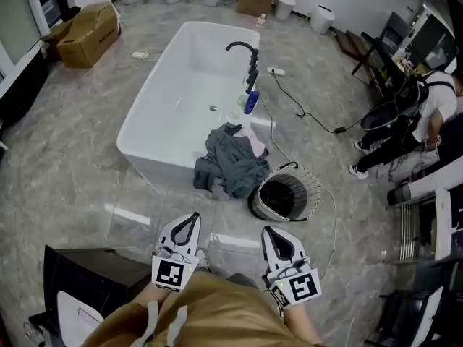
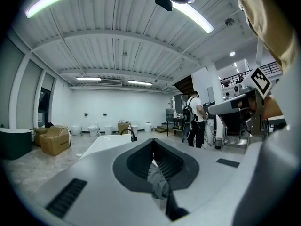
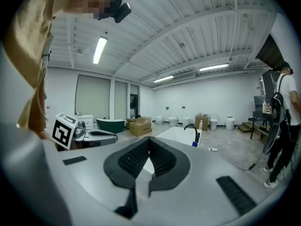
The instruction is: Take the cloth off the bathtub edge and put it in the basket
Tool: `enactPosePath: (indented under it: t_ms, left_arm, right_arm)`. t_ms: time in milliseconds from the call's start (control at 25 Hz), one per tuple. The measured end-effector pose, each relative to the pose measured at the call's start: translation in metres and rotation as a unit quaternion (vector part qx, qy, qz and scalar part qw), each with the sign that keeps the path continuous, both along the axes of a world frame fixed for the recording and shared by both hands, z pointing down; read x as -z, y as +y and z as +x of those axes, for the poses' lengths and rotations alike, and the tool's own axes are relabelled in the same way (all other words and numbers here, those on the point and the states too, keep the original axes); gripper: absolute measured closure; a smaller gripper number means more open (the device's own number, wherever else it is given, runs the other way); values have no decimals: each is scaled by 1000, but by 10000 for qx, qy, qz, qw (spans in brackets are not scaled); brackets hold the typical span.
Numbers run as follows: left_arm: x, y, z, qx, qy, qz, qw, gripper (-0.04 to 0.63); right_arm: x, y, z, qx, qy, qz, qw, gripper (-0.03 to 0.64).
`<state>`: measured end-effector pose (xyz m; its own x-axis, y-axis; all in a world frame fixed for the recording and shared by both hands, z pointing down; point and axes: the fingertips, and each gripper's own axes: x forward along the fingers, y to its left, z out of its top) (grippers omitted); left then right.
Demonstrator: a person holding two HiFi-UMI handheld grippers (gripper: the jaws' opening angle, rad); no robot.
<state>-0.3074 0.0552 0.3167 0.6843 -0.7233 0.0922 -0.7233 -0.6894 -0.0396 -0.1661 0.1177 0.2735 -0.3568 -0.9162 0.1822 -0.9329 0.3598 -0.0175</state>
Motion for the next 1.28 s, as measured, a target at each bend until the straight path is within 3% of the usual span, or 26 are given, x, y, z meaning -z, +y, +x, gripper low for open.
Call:
enactPosePath:
  t_ms: [80,240,400,720,960,1160,1280]
  left_arm:
    - [-3,-10,7,-63,50,-88,9999,589]
    - [-17,-26,34,-413,-134,117,9990,589]
    - [-27,-36,66,-488,-50,-107,9987,589]
    - [-26,-69,116,-89,-136,-171,9997,589]
    - [-34,-88,130,15,-301,-86,9995,589]
    - [-58,-106,137,147,-490,-282,9983,589]
    - [-69,-128,148,89,-756,21,9971,589]
  right_arm:
    - [1,-5,5,-62,24,-37,10000,611]
    - [-4,-18,24,-237,64,-117,9996,611]
    - [-21,-26,48,-348,5,-256,9991,611]
    - [-28,-67,103,-21,138,-292,9995,611]
    - [-35,-99,110,202,390,-165,9989,611]
    - [-56,-125,115,381,667,-139,9969,611]
    - [-76,-147,118,479,896,-132,9947,611]
